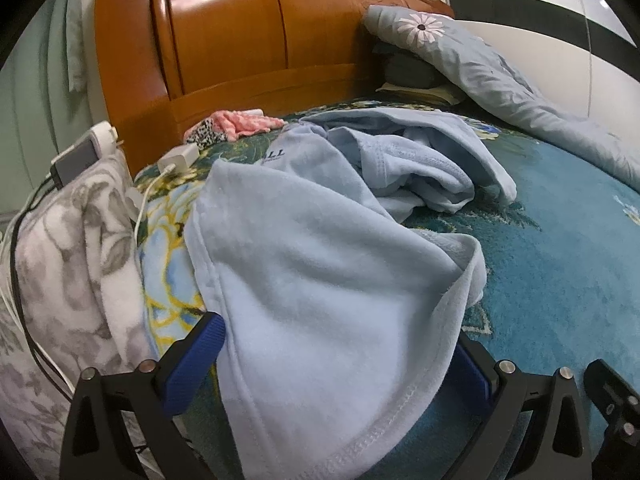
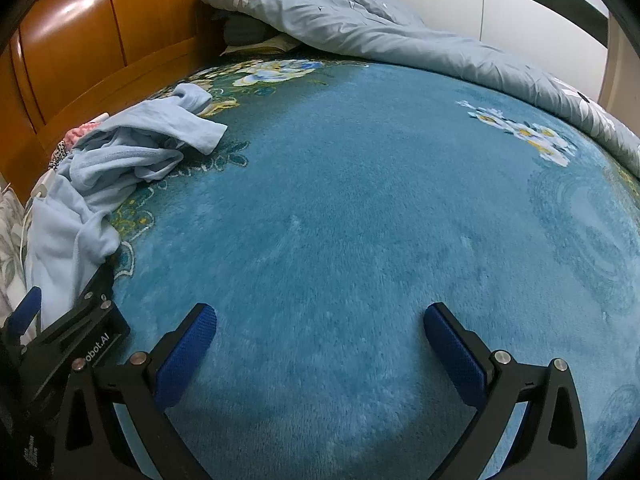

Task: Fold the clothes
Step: 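Move the left gripper over the crumpled light-blue shirt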

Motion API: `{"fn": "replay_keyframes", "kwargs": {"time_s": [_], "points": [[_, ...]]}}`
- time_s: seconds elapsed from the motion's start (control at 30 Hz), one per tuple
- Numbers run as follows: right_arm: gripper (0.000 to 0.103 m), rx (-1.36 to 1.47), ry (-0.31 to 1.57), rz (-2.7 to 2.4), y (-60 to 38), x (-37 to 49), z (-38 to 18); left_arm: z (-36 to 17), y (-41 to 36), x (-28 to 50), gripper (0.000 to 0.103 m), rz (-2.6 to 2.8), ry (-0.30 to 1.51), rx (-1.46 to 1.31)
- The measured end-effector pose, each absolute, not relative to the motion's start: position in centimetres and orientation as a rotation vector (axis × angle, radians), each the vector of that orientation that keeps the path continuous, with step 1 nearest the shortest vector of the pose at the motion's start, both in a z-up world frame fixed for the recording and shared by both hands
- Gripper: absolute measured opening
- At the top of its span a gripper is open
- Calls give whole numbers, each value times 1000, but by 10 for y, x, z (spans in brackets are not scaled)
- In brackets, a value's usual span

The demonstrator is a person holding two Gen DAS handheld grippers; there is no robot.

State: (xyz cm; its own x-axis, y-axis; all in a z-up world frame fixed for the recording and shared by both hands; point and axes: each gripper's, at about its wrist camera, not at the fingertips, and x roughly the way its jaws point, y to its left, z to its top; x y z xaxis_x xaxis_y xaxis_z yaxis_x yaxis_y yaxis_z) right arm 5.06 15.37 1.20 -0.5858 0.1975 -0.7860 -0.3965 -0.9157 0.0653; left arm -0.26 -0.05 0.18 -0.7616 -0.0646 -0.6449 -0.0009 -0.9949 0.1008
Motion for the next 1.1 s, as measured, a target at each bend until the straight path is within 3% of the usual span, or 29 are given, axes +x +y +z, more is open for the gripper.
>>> {"fn": "replay_keyframes", "kwargs": {"time_s": [0.53, 1.1], "points": [[103, -1218, 317, 2496, 152, 49, 11, 1, -3, -6, 103, -2876, 23, 1161], [103, -1221, 328, 2496, 153, 48, 9, -1, -1, -2, 103, -2889, -21, 1117]]}}
